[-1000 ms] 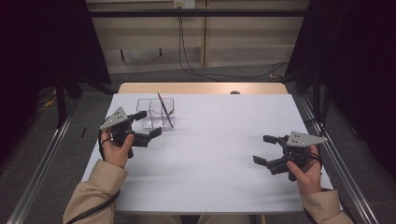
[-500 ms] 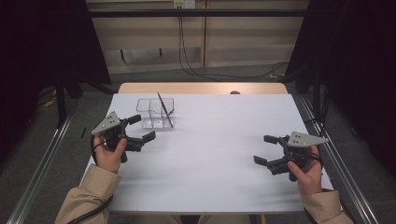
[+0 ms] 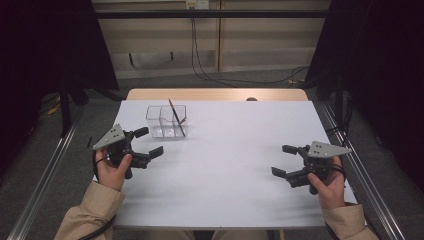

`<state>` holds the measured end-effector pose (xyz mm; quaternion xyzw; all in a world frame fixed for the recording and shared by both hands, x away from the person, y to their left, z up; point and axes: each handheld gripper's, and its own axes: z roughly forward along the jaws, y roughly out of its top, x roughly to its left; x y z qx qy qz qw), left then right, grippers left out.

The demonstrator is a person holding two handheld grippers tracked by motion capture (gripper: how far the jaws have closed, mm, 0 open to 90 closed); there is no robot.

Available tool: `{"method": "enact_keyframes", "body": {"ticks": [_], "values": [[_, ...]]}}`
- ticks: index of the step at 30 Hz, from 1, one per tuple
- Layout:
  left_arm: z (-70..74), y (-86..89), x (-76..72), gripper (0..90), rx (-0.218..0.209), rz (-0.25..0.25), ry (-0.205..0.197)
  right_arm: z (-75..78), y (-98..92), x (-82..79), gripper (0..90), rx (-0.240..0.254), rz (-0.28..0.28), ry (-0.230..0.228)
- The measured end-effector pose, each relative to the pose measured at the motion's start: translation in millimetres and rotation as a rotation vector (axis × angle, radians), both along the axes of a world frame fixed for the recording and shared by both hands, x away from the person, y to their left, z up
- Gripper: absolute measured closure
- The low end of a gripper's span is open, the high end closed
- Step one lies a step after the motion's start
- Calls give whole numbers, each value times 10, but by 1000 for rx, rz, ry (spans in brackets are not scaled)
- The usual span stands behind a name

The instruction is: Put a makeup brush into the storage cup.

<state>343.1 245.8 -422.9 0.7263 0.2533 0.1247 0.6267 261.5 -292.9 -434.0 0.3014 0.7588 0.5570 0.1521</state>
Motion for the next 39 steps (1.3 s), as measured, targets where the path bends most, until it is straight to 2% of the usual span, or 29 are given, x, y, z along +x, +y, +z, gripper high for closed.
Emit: {"method": "enact_keyframes", "body": {"ticks": [19,33,39], "values": [[-12,139,-112,3,1,11,-4,6,1,-3,77,-1,0,-3],[-29,237,-192,3,19,19,-4,9,-2,-3,77,-1,-1,-7],[-41,275,-225,3,10,20,0,9,-5,-3,77,0,-2,-8]]}}
